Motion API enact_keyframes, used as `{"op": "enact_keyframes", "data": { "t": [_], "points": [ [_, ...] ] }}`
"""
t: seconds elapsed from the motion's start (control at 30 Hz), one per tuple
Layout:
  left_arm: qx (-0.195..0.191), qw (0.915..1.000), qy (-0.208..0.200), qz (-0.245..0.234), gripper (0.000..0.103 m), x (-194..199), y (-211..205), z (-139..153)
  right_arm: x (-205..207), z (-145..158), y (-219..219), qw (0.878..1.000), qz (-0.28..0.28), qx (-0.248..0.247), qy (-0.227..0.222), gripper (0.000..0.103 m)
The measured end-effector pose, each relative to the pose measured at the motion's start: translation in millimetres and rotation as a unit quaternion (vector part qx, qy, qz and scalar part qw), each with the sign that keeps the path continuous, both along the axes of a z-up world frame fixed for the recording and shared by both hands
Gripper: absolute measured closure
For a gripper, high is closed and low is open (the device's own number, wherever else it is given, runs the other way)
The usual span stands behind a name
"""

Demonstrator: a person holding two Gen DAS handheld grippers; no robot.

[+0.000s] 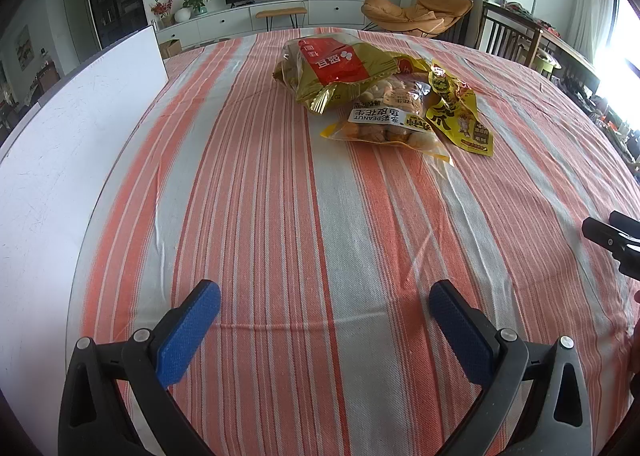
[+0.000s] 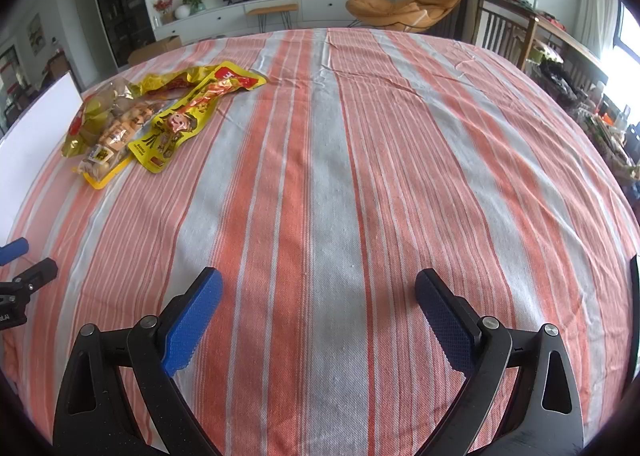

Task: Organize snacks
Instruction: 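Swing both tools back over the remaining snacks, then grasp the red-labelled longan bag with the left tool and lift it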

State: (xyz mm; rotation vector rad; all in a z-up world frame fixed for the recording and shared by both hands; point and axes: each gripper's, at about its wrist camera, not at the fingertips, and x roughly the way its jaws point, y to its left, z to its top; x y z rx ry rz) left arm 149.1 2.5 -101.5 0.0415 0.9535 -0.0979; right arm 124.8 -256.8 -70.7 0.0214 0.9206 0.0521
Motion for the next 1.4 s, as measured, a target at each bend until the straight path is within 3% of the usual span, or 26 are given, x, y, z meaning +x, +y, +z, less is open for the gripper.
{"op": "enact_keyframes", "data": {
  "t": [0.37,0.43,0.53,0.63,0.8,0.97,1.03,1.2,1.3,1.4],
  "points": [
    [-0.001,1.0000,0.001,-0.004,0.000,0.1,-0.1,0.0,-1.1,0.7,-0.4,1.000,0.003,0.008,-0.002,0.004],
    [-0.001,0.9996,0.022,-0.017,0.000,6.9,-1.1,0.7,-1.1,1.3,-0.7,1.000,0.004,0.011,-0.002,0.003],
    [-0.048,0.9979,0.042,-0.010,0.001,22.6,7.6,14.1,-1.5,1.8,-0.5,1.000,0.005,0.015,-0.003,0.003],
    [-0.084,0.9963,0.019,-0.007,0.000,48.1,10.2,44.5,-2.0,2.2,-1.3,1.000,0.006,0.020,-0.004,0.003],
    [-0.044,0.9989,0.017,0.007,0.000,127.7,-7.7,80.5,-1.9,2.4,-1.9,1.000,0.007,0.023,-0.004,0.003],
    [-0.008,0.9957,0.082,0.043,0.001,194.1,-17.9,52.5,-1.9,2.3,-1.8,1.000,0.007,0.023,-0.005,0.003],
    [-0.022,0.9946,0.090,0.046,0.038,200.1,-14.4,43.6,-1.7,2.4,-1.7,1.000,0.007,0.024,-0.005,0.003],
    [-0.075,0.9944,0.057,0.049,0.043,155.2,14.4,57.2,-1.4,2.6,-1.3,1.000,0.007,0.024,-0.005,0.003],
    [-0.036,0.9979,0.041,0.036,0.043,101.7,28.6,65.0,-1.4,2.7,-1.1,1.000,0.007,0.024,-0.005,0.003],
    [-0.028,0.9981,0.049,0.023,0.043,56.1,40.3,59.2,-1.3,2.4,-1.2,1.000,0.007,0.023,-0.005,0.003]
  ]
}}
